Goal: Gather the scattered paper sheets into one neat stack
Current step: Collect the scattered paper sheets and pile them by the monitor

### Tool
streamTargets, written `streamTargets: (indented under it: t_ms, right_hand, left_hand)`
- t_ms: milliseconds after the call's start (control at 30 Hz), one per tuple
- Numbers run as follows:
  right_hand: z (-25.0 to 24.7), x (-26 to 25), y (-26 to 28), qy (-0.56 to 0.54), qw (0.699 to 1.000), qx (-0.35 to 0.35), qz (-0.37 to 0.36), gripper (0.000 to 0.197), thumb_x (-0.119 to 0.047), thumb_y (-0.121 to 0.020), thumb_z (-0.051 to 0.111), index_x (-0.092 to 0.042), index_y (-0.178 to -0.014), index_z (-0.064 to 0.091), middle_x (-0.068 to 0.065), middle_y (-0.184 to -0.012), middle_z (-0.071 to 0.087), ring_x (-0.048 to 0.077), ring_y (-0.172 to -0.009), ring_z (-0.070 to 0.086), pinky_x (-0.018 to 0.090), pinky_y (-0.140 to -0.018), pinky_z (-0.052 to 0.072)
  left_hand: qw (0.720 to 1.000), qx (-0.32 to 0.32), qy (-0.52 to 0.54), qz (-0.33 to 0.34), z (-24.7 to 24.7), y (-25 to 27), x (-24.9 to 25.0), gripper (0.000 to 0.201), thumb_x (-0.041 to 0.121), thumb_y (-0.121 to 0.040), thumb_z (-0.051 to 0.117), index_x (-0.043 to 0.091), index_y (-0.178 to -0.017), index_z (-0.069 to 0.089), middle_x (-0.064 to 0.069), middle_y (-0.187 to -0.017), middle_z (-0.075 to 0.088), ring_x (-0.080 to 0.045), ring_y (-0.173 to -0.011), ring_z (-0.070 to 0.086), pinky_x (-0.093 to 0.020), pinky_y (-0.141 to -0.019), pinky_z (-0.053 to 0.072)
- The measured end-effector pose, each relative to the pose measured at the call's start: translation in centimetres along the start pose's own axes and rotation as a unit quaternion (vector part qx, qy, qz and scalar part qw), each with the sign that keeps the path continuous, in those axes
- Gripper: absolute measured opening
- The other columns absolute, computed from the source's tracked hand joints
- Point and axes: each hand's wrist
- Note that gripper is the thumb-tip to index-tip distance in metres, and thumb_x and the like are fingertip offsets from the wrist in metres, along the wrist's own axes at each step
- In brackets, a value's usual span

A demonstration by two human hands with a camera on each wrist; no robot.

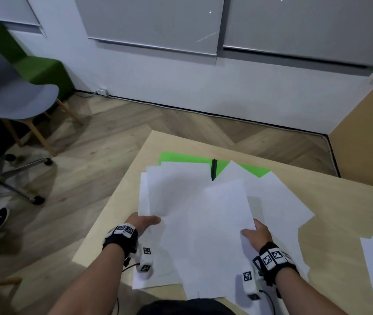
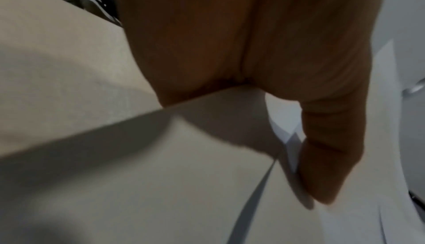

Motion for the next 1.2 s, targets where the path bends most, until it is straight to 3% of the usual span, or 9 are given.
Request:
streamTargets:
  t_ms: [133, 233, 367, 500, 667, 733, 833, 1033, 1200]
  right_hand:
    - [1.4, -1.5, -0.6, -0.002, 1.0, -0.029, -0.002, 0.021, -0.005, -0.081, 0.064, -0.012, -0.101, 0.067, 0.005, -0.097, 0.071, 0.023, -0.088, 0.064, 0.025, -0.077, 0.046]
    - [3.0, -2.7, -0.7, 0.006, 0.999, -0.041, -0.013, 0.024, -0.003, -0.082, 0.064, -0.01, -0.105, 0.064, 0.007, -0.099, 0.07, 0.024, -0.089, 0.063, 0.025, -0.076, 0.045]
    - [6.0, -4.7, -0.2, 0.015, 0.996, -0.082, -0.039, 0.046, 0.0, -0.082, 0.063, -0.014, -0.125, 0.054, 0.002, -0.106, 0.064, 0.021, -0.097, 0.06, 0.024, -0.083, 0.043]
    - [9.3, -5.8, 0.6, 0.051, 0.985, -0.141, -0.083, 0.066, 0.001, -0.08, 0.059, -0.019, -0.141, 0.045, -0.003, -0.12, 0.062, 0.018, -0.109, 0.059, 0.024, -0.092, 0.044]
    - [11.1, -5.8, 1.9, 0.131, 0.966, -0.203, -0.094, 0.086, -0.019, -0.086, 0.062, -0.027, -0.156, 0.014, -0.003, -0.153, 0.037, 0.021, -0.139, 0.039, 0.033, -0.114, 0.034]
    - [11.2, -5.6, 2.1, 0.143, 0.96, -0.218, -0.103, 0.088, -0.02, -0.089, 0.062, -0.025, -0.157, 0.006, -0.002, -0.158, 0.028, 0.019, -0.145, 0.03, 0.033, -0.116, 0.028]
    - [11.0, -5.0, 2.0, 0.115, 0.964, -0.202, -0.133, 0.086, -0.025, -0.09, 0.065, -0.024, -0.157, 0.011, -0.003, -0.157, 0.03, 0.016, -0.142, 0.035, 0.031, -0.115, 0.03]
    - [9.1, -3.5, 1.2, 0.193, 0.953, -0.138, -0.191, 0.073, -0.045, -0.092, 0.06, -0.025, -0.153, 0.026, -0.004, -0.153, 0.037, 0.015, -0.143, 0.03, 0.036, -0.117, 0.028]
    - [8.3, -3.2, 1.1, 0.203, 0.947, -0.15, -0.198, 0.063, -0.047, -0.092, 0.058, -0.024, -0.148, 0.039, -0.007, -0.151, 0.042, 0.012, -0.141, 0.035, 0.029, -0.115, 0.029]
  left_hand:
    - [0.999, -0.003, -0.033, -0.027, -0.6, -0.1, -1.6, 0.063, 0.038, -0.062, 0.085, 0.012, -0.11, 0.055, -0.005, -0.099, 0.067, -0.023, -0.081, 0.064, -0.03, -0.061, 0.045]
    - [1.0, 0.012, 0.01, -0.006, -0.3, 0.2, -2.0, 0.025, 0.016, -0.07, 0.08, 0.008, -0.091, 0.07, -0.004, -0.077, 0.07, -0.022, -0.069, 0.065, -0.026, -0.056, 0.047]
    - [0.997, 0.031, 0.065, 0.011, 0.6, 0.4, -2.4, 0.011, 0.006, -0.073, 0.075, 0.009, -0.082, 0.069, -0.004, -0.071, 0.067, -0.027, -0.072, 0.064, -0.024, -0.057, 0.046]
    - [0.987, 0.02, 0.156, 0.026, 1.3, 0.1, -3.2, 0.038, 0.02, -0.076, 0.083, 0.009, -0.11, 0.069, -0.002, -0.091, 0.073, -0.02, -0.081, 0.07, -0.024, -0.065, 0.052]
    - [0.993, 0.027, 0.116, 0.026, 1.3, -0.3, -3.0, 0.071, 0.044, -0.056, 0.094, 0.007, -0.111, 0.068, -0.005, -0.102, 0.073, -0.021, -0.085, 0.069, -0.028, -0.076, 0.053]
    - [0.995, 0.045, 0.087, 0.021, 1.2, 0.2, -2.7, 0.059, 0.033, -0.068, 0.089, 0.004, -0.11, 0.06, -0.002, -0.103, 0.065, -0.022, -0.087, 0.061, -0.029, -0.076, 0.046]
    - [0.995, 0.05, 0.084, 0.02, 1.0, 0.5, -2.5, 0.043, 0.025, -0.078, 0.083, 0.012, -0.103, 0.05, -0.003, -0.099, 0.057, -0.022, -0.087, 0.055, -0.029, -0.076, 0.043]
    - [0.987, 0.067, 0.131, 0.07, -1.7, -0.7, -2.7, 0.032, 0.019, -0.073, 0.085, 0.006, -0.1, 0.073, -0.007, -0.085, 0.074, -0.016, -0.068, 0.068, -0.016, -0.053, 0.047]
    - [0.971, 0.051, 0.212, 0.097, -4.5, -0.9, -1.6, 0.033, 0.019, -0.059, 0.09, 0.007, -0.087, 0.077, -0.011, -0.094, 0.076, -0.029, -0.09, 0.072, -0.046, -0.093, 0.055]
Point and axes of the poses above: each hand's wrist, its own y-axis away from the middle knuckle, its own z-axis out of the palm, x = y × z
